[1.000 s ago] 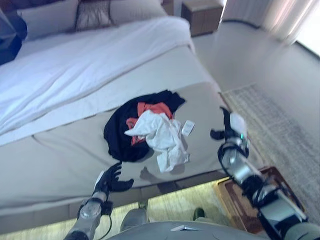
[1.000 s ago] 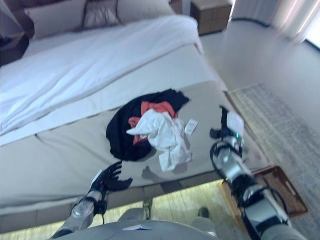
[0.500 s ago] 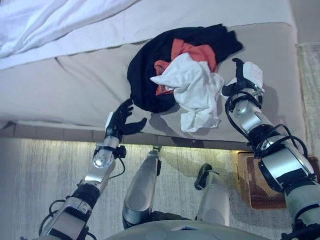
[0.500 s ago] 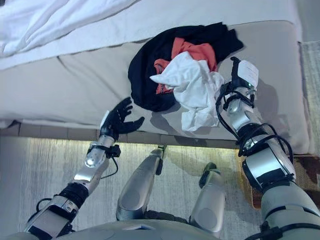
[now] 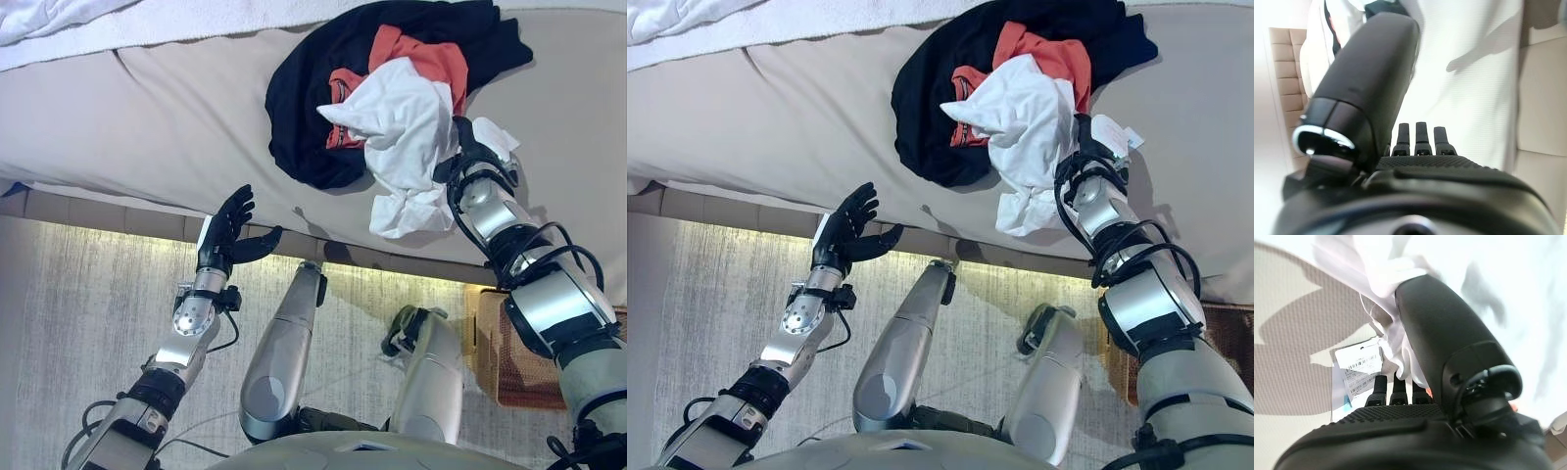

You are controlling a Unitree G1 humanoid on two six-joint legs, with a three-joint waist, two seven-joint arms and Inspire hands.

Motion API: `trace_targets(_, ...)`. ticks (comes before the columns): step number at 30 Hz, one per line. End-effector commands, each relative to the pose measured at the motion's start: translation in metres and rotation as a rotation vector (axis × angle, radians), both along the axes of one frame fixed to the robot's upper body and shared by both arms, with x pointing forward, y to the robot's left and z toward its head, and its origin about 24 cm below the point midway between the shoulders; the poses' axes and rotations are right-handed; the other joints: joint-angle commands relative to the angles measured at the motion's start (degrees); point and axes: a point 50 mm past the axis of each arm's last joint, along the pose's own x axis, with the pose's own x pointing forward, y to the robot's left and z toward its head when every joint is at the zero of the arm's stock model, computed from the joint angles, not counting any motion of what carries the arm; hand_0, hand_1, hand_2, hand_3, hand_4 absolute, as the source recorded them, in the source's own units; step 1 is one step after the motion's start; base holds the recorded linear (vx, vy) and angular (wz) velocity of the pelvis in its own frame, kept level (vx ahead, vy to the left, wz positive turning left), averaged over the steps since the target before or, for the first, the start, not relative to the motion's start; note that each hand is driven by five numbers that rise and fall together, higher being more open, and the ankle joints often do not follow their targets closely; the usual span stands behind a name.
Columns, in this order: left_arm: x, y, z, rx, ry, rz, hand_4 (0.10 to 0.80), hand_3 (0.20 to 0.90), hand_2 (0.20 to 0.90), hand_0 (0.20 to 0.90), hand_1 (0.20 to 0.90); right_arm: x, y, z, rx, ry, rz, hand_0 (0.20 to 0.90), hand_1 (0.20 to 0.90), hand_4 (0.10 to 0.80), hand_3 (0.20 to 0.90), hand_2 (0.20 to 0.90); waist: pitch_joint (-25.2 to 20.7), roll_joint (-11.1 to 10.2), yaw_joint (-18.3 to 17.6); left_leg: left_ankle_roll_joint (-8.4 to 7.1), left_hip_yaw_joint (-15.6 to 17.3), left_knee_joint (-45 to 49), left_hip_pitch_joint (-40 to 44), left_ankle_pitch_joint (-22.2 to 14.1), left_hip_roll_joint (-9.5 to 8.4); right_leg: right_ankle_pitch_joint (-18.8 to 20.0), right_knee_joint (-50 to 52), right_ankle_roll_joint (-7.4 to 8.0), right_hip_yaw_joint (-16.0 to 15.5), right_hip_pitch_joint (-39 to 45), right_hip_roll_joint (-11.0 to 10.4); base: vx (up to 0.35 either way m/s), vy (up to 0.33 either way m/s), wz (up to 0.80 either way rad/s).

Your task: Pick up the clothes from the bed and place them into the basket

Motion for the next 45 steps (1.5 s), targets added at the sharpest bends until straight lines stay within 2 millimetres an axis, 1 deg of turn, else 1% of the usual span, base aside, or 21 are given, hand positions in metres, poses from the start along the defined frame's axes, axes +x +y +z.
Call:
trace_targets(1, 0.001, -0.005, 0.042, -0.065, -0.236, -0.029, 0.8, 0.9, 0.9, 0.9, 0.9, 0.009, 0.023, 0.021, 0.051, -0.031, 0.108, 0.9, 0.9, 0.8, 0.9, 0.9, -1.07, 1.58, 1.96, 4.78, 4.25, 11.26, 2.0, -13.61, -3.42, 5.43, 0.03, -3.92, 0.69, -1.85, 4.97, -0.011, -0.012, 0.04)
trace_targets(2, 0.001, -0.006, 0.043, -0.061, -0.239, -0.038, 0.8, 0.9, 0.9, 0.9, 0.9, 0.009, 0.024, 0.018, 0.072, -0.02, 0.106, 0.9, 0.9, 0.8, 0.9, 0.9, -1.07, 1.72, 2.12, 4.75, 4.12, 11.71, 1.5, -13.65, -3.59, 5.38, 0.4, -3.9, 0.64, -2.3, 4.92, 0.0, 0.0, 0.0)
trace_targets(8, 0.001, -0.011, 0.045, -0.066, -0.252, -0.049, 0.8, 0.9, 0.9, 0.9, 0.9, 0.012, 0.029, 0.017, 0.167, 0.004, 0.122, 0.9, 0.9, 0.8, 0.9, 0.9, -1.07, 2.64, 2.66, 5.05, 3.94, 14.84, -1.04, -14.44, -4.24, 4.36, 3.2, -4.43, 0.72, -4.85, 4.85, 0.0, 0.0, 0.0)
trace_targets(9, 0.0, -0.011, 0.044, -0.066, -0.251, -0.048, 0.8, 0.9, 0.9, 0.9, 0.9, 0.013, 0.029, 0.018, 0.184, 0.0, 0.125, 0.756, 0.756, 0.633, 0.733, 0.756, -1.07, 2.66, 2.69, 5.07, 3.94, 15.12, -1.16, -14.53, -4.3, 4.26, 3.48, -4.46, 0.68, -4.99, 4.87, 0.0, 0.0, 0.0)
trace_targets(10, 0.0, -0.01, 0.044, -0.064, -0.248, -0.049, 0.8, 0.9, 0.9, 0.9, 0.9, 0.013, 0.03, 0.018, 0.196, -0.009, 0.125, 0.535, 0.535, 0.375, 0.475, 0.535, -1.07, 2.67, 2.74, 5.04, 3.93, 15.33, -1.12, -14.61, -4.35, 4.19, 3.66, -4.46, 0.62, -4.95, 4.83, 0.0, 0.0, 0.0)
trace_targets(11, -0.001, -0.01, 0.043, -0.061, -0.244, -0.051, 0.8, 0.9, 0.9, 0.9, 0.9, 0.013, 0.03, 0.019, 0.207, -0.02, 0.123, 0.349, 0.349, 0.158, 0.258, 0.349, -1.07, 2.68, 2.76, 4.93, 3.9, 15.55, -1.08, -14.67, -4.36, 4.17, 3.79, -4.43, 0.64, -4.88, 4.88, 0.0, 0.0, 0.0)
trace_targets(12, -0.001, -0.01, 0.042, -0.057, -0.242, -0.051, 0.8, 0.9, 0.9, 0.9, 0.9, 0.013, 0.03, 0.018, 0.213, -0.033, 0.119, 0.3, 0.3, 0.1, 0.2, 0.3, -1.07, 2.67, 2.78, 4.88, 3.84, 15.87, -1.05, -14.77, -4.4, 4.09, 3.96, -4.41, 0.63, -4.75, 4.83, 0.0, 0.0, 0.0)
trace_targets(15, -0.003, -0.009, 0.041, -0.045, -0.241, -0.052, 0.8, 0.9, 0.9, 0.9, 0.9, 0.012, 0.03, 0.017, 0.227, -0.056, 0.11, 0.3, 0.3, 0.1, 0.2, 0.3, -1.07, 2.58, 2.76, 4.89, 3.83, 15.54, -0.05, -14.77, -4.25, 4.3, 3.63, -4.29, 0.41, -3.69, 4.63, 0.0, -0.007, 0.01)
trace_targets(21, -0.004, -0.005, 0.04, -0.021, -0.244, -0.042, 0.8, 0.9, 0.9, 0.9, 0.9, 0.008, 0.026, 0.013, 0.265, -0.077, 0.093, 0.3, 0.3, 0.1, 0.2, 0.3, -1.07, 1.58, 2.19, 4.68, 4.0, 12.5, 4.85, -14.0, -3.17, 5.71, 0.31, -3.64, 0.02, 1.31, 4.41, 0.002, -0.002, -0.01)
trace_targets(23, -0.002, -0.003, 0.04, -0.014, -0.24, -0.034, 0.8, 0.9, 0.9, 0.9, 0.9, 0.006, 0.023, 0.007, 0.289, -0.078, 0.078, 0.3, 0.3, 0.1, 0.2, 0.3, -1.07, 0.86, 1.73, 4.53, 4.17, 9.99, 8.41, -13.53, -2.34, 6.52, -1.92, -3.1, -0.03, 4.53, 4.33, 0.042, -0.008, 0.02)
trace_targets(27, -0.001, -0.001, 0.041, 0.001, -0.238, -0.021, 0.8, 0.9, 0.9, 0.9, 0.9, 0.003, 0.018, 0.002, 0.315, -0.08, 0.045, 0.3, 0.3, 0.1, 0.2, 0.3, -1.59, -0.58, 0.97, 4.23, 4.67, 4.96, 14.45, -12.45, -0.52, 8.27, -7.04, -2.28, -0.04, 10.28, 4.25, 0.03, -0.001, -0.01)
trace_targets(28, -0.001, -0.001, 0.04, 0.006, -0.235, -0.017, 0.8, 0.9, 0.9, 0.9, 0.9, 0.002, 0.016, 0.0, 0.32, -0.077, 0.038, 0.3, 0.3, 0.1, 0.2, 0.3, -2.6, -1.05, 0.69, 4.32, 4.8, 2.51, 15.43, -10.65, -0.03, 9.98, -9.61, -2.6, -0.44, 11.33, 4.34, 0.023, -0.002, -0.08)
trace_targets(31, 0.0, 0.0, 0.038, 0.026, -0.214, -0.01, 0.8, 0.9, 0.9, 0.9, 0.9, -0.003, 0.009, -0.008, 0.337, -0.068, 0.012, 0.3, 0.3, 0.1, 0.2, 0.3, -4.87, -2.51, 0.15, 3.92, 4.93, -2.39, 20.0, -9.49, 1.14, 11.67, -15.51, -2.03, -0.64, 16.17, 4.72, 0.069, -0.02, -0.15)
trace_targets(34, 0.001, 0.001, 0.036, 0.045, -0.194, -0.007, 0.8, 0.9, 0.9, 0.9, 0.9, -0.006, -0.001, -0.01, 0.349, -0.065, -0.018, 0.3, 0.3, 0.1, 0.2, 0.3, -7.08, -3.66, -0.41, 3.24, 5.57, -7.12, 24.36, -8.36, 2.26, 13.07, -21.44, -1.69, -0.88, 20.82, 5.5, 0.097, -0.023, -0.14)
trace_targets(38, 0.0, 0.005, 0.03, 0.066, -0.151, 0.01, 0.8, 0.9, 0.9, 0.9, 0.9, -0.012, -0.017, -0.012, 0.338, -0.054, -0.051, 0.3, 0.3, 0.1, 0.2, 0.3, -11.3, -5.19, -1.69, 2.29, 6.97, -13.99, 30.91, -6.82, 3.97, 15.28, -30.69, -1.38, -1.18, 27.88, 6.69, 0.137, -0.018, -0.16)
trace_targets(43, -0.003, 0.007, 0.022, 0.085, -0.105, 0.007, 0.8, 0.9, 0.9, 0.9, 0.9, -0.018, -0.031, -0.012, 0.33, -0.039, -0.087, 0.3, 0.3, 0.1, 0.2, 0.3, -15.2, -6.04, -2.63, 1.53, 8.38, -21.22, 37.51, -5.2, 4.95, 17.2, -39.07, -0.88, -1.15, 34.31, 8.09, 0.128, -0.006, -0.16)
trace_targets(45, -0.004, 0.008, 0.019, 0.096, -0.093, 0.0, 0.8, 0.9, 0.9, 0.9, 0.9, -0.021, -0.039, -0.007, 0.312, -0.061, -0.11, 0.3, 0.3, 0.1, 0.2, 0.3, -16.81, -6.18, -2.96, 1.25, 8.73, -23.91, 39.51, -4.37, 5.09, 18.06, -41.92, -0.62, -1.12, 36.23, 8.53, 0.106, 0.002, -0.11)
